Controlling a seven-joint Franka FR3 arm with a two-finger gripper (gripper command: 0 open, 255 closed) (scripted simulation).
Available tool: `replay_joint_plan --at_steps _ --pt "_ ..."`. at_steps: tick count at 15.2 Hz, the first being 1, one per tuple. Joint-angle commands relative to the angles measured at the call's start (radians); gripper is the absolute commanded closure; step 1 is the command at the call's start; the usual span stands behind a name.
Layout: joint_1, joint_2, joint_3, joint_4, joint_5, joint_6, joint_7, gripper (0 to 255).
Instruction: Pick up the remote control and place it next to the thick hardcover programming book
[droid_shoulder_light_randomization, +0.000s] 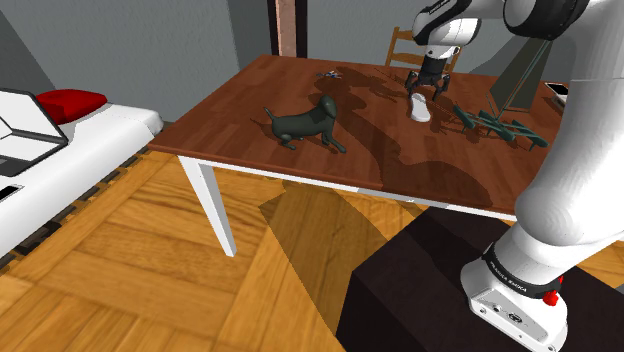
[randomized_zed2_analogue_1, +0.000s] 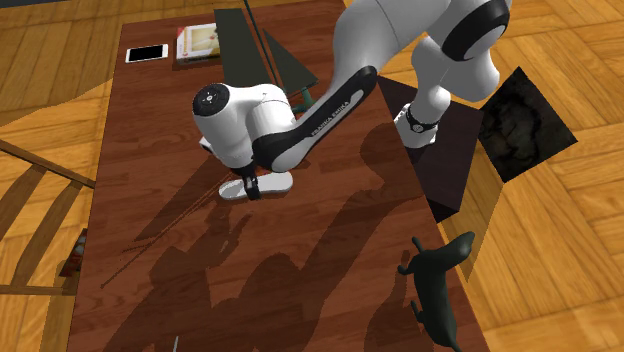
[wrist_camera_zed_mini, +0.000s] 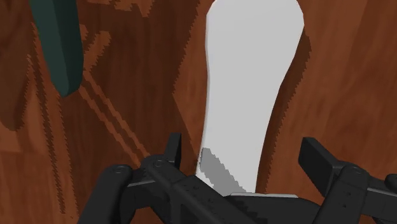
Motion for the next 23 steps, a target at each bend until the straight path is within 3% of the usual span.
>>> replay_joint_plan --at_steps 1,12,13,23 --pt "-0.003 0.013 0.002 -0.009 0.006 0.022 -0.005 0" --pt "-0.005 0.029 0.006 -0.022 0.013 0.049 -0.009 0" --pt "-0.005 0.029 0.006 -0.022 0.013 0.049 -0.009 255" --pt "-0.004 0.023 0.005 -0.017 0.011 0.039 -0.007 255"
